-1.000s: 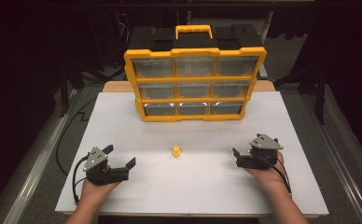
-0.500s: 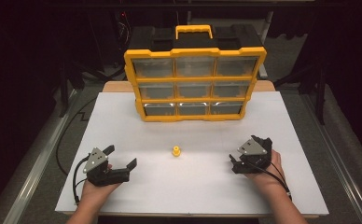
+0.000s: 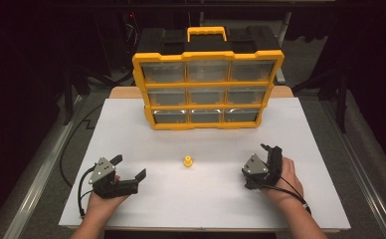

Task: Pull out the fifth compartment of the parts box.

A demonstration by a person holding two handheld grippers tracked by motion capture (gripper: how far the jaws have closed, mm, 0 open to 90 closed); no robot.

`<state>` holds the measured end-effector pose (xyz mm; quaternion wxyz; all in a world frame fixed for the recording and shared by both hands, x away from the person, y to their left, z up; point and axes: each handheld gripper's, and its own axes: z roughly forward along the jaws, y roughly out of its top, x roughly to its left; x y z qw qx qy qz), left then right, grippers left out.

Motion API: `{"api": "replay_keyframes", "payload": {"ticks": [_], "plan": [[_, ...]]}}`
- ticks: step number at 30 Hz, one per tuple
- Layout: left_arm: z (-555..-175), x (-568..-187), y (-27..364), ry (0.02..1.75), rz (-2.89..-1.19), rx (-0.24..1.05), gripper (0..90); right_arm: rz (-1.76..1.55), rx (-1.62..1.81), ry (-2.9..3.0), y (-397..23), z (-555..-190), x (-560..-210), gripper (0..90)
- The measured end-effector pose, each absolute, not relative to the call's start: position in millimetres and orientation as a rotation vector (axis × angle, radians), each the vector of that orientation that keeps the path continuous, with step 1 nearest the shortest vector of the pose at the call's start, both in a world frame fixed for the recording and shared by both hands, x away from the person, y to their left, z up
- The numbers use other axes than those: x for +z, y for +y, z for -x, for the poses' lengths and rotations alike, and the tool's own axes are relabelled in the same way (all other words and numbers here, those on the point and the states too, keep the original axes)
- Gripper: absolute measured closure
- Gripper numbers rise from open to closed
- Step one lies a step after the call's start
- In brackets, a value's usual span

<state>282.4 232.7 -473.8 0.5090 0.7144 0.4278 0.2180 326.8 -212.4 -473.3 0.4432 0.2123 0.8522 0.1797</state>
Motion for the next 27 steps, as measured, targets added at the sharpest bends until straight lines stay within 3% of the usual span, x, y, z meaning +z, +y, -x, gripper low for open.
{"api": "replay_keyframes", "payload": {"ticks": [27], "plan": [[-282.7, -473.5, 233.6, 1.022, -1.732, 0.516, 0.1, -0.172, 0.179, 2.069, -177.7, -319.3, -471.5, 0.0]]}}
